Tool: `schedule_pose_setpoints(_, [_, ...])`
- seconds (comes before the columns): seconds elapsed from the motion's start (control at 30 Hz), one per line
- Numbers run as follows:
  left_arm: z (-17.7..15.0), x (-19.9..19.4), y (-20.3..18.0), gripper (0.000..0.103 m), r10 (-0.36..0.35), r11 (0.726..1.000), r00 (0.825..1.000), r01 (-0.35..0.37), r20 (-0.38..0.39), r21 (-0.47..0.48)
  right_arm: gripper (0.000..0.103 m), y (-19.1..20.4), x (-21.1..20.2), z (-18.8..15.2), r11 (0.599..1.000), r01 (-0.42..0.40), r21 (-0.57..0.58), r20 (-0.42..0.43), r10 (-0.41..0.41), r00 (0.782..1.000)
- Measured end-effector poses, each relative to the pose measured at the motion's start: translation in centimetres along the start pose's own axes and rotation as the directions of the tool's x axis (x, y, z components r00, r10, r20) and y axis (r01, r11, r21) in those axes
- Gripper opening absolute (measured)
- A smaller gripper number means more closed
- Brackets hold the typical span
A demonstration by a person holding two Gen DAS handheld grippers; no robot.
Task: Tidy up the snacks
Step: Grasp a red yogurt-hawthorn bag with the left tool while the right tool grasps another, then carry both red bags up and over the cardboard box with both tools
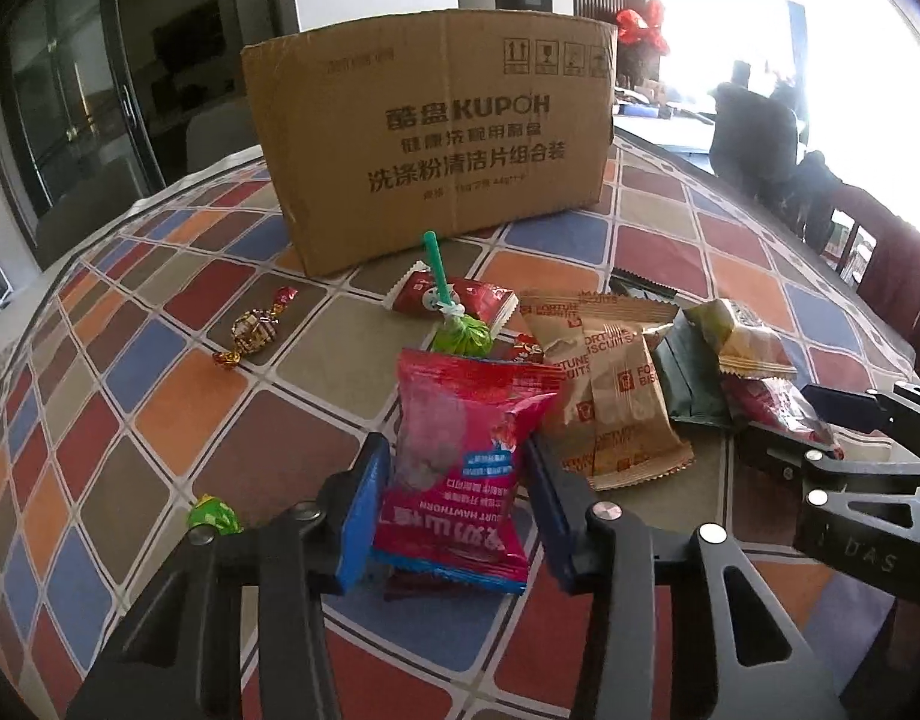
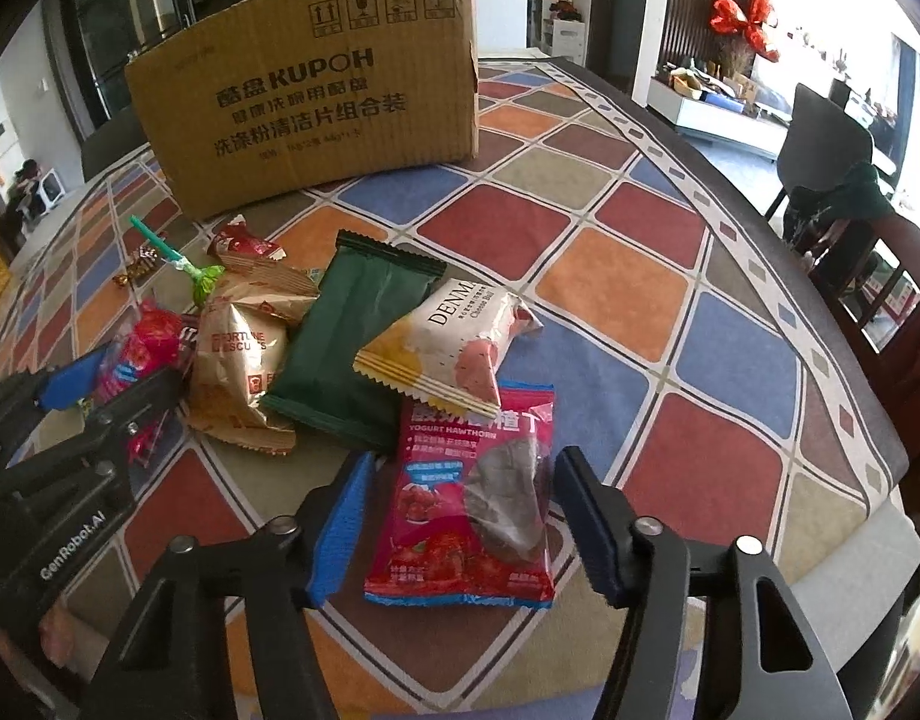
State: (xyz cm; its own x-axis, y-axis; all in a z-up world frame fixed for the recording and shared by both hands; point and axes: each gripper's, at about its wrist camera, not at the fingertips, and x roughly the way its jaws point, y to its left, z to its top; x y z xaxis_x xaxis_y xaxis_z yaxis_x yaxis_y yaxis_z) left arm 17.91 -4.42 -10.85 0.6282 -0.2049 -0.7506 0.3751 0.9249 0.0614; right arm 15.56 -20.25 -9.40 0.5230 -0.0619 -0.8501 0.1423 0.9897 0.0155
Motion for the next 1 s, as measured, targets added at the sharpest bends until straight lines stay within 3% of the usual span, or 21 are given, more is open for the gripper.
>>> schedule_pose_setpoints(0.13, [-0.2,-0.3,-0.2,0.037,0.001,1.000,1.000,-0.001,0.002,-0.010,0.051,-0.1,-0.1,-0.1,1.000,-0.004,0.001,0.007,0.004,1.000])
schedule_pose_setpoints(0.33, [-0.4,-1.4,-0.4,0.036,-0.019,0.999,1.000,0.019,0.007,-0.046,0.045,-0.4,-0.8,-0.3,0.999,-0.036,0.008,0.015,0.036,0.999])
schedule_pose_setpoints(0.73, [-0.9,-4.8,-1.5,0.036,-0.019,0.992,0.999,0.024,0.040,-0.125,0.044,-0.6,-4.0,-1.1,0.995,-0.097,0.003,0.081,0.097,0.992])
schedule_pose_setpoints(1.0, [-0.3,-7.7,-1.7,0.036,0.000,0.990,0.995,0.015,0.104,-0.144,0.044,-0.6,-6.3,-1.0,0.991,-0.135,-0.018,0.159,0.136,0.978])
